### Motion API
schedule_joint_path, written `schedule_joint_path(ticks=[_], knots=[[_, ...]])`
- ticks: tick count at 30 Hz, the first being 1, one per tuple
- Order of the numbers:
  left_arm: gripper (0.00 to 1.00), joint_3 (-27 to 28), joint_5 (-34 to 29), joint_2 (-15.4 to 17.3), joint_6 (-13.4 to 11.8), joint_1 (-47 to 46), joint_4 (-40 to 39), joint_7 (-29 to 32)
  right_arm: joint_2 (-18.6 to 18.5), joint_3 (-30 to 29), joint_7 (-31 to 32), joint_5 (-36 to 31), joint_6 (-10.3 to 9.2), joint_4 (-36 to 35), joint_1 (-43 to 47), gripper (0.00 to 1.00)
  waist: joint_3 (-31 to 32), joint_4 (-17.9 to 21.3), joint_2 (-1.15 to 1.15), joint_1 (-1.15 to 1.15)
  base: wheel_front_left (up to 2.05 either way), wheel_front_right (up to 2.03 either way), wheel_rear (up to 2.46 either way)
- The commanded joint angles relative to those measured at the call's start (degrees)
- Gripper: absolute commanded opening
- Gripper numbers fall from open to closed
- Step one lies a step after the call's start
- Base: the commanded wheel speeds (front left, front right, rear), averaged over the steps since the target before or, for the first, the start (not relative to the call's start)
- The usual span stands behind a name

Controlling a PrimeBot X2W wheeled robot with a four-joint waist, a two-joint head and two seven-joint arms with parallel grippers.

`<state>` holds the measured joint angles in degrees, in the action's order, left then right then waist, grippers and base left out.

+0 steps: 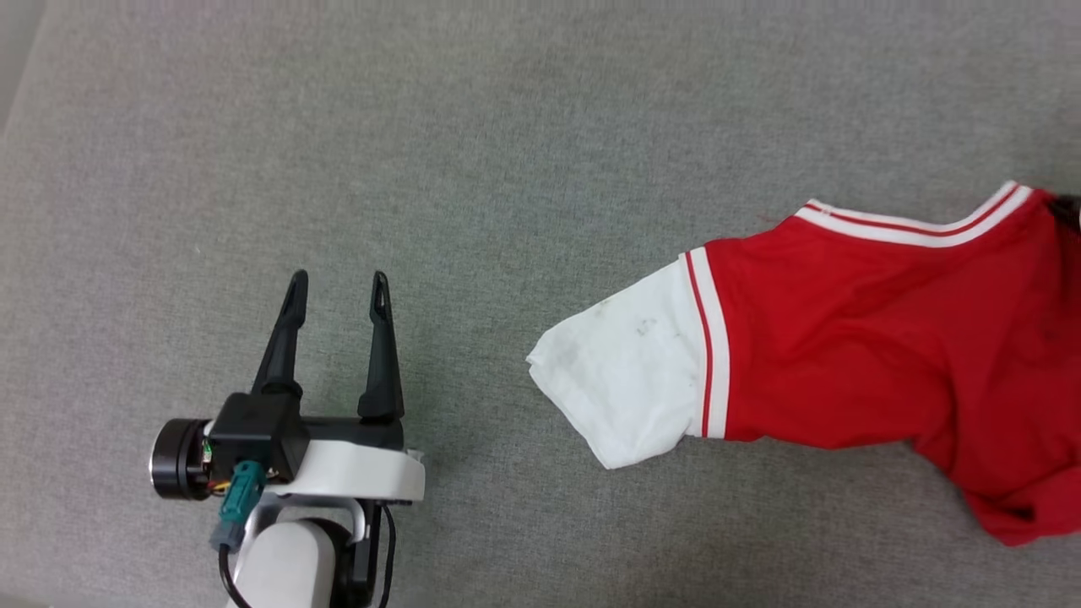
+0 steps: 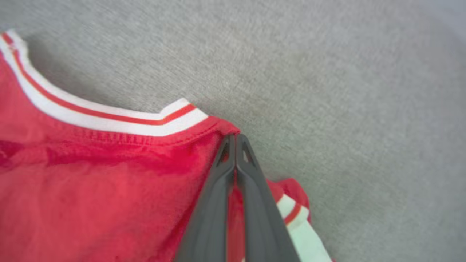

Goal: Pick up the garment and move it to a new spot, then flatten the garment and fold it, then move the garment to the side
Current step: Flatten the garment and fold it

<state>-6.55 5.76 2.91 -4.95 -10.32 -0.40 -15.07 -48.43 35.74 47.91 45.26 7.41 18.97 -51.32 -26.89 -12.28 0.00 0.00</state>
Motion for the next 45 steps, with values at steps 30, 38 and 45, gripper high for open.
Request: schedule_joint_path(ticks=[30,38,45], knots=[[1.0,-3.41,2.57,-0.03,-0.91,-0.98,0.13,-0.15,7.04,12.86,-9.89,-10.25,0.06,12.26,-17.78,0.0,-3.45,-4.81,0.0,0.0,0.0,0.0,0.0],[1.0,-2.81,1.94,-0.02,-1.44,-1.26,0.6,-0.15,9.71,17.37,-15.42,-5.6,0.09,18.94,-17.93,1.0,-2.24,-4.11,0.0,0.0,0.0,0.0,0.0],[1.0,0.12,-0.42,0.47,1.08,-0.88,1.11,-0.15,6.11,18.74,-33.73,-4.77,0.06,14.5,-17.27,1.0,2.99,-0.92,0.0,0.0,0.0,0.0,0.0]])
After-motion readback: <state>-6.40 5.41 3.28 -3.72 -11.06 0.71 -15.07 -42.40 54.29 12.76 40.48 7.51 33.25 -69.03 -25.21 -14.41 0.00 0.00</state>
